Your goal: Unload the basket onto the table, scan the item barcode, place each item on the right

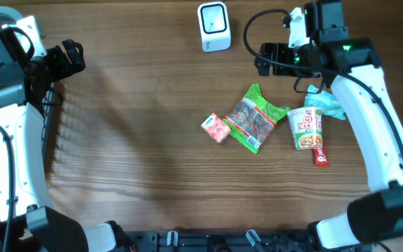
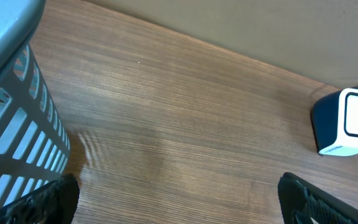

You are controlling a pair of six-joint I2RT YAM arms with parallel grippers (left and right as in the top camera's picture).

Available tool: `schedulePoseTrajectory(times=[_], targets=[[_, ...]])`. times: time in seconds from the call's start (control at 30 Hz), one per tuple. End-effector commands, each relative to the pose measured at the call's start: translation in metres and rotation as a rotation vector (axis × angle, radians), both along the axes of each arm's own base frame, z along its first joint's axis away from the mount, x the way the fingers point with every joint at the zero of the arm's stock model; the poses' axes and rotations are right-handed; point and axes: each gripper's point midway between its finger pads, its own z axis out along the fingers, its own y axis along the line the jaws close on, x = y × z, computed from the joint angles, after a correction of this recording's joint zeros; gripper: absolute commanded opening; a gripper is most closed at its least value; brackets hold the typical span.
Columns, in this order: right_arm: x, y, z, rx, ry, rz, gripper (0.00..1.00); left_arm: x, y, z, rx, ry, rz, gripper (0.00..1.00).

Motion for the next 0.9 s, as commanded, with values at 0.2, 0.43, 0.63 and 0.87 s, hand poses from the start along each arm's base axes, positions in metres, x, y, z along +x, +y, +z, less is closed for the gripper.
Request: schedulePoseTrajectory(times=[0.2,0.43,0.63,0.87], targets=[[-0.159,-0.049,0.216,0.055,-0.695,-0.098,1.0,0.002,0.001,0.006,0.001,-0.016,-0.007,1.0],[-0.26,-0.073,0.186,-0.032,-0.981,-0.067,1.0,0.002,0.001,0.006,0.001,-0.016,-0.007,1.0],[-0.267,-0.061,0.173,-0.111,-1.309,0.044,1.0,0.002,0.001,0.006,0.001,-0.016,-0.007,1.0],[-0.234,-0.057,0.152,-0.075,-1.592,-0.013,1.0,0.002,0.001,0.006,0.001,-0.016,-0.007,1.0]])
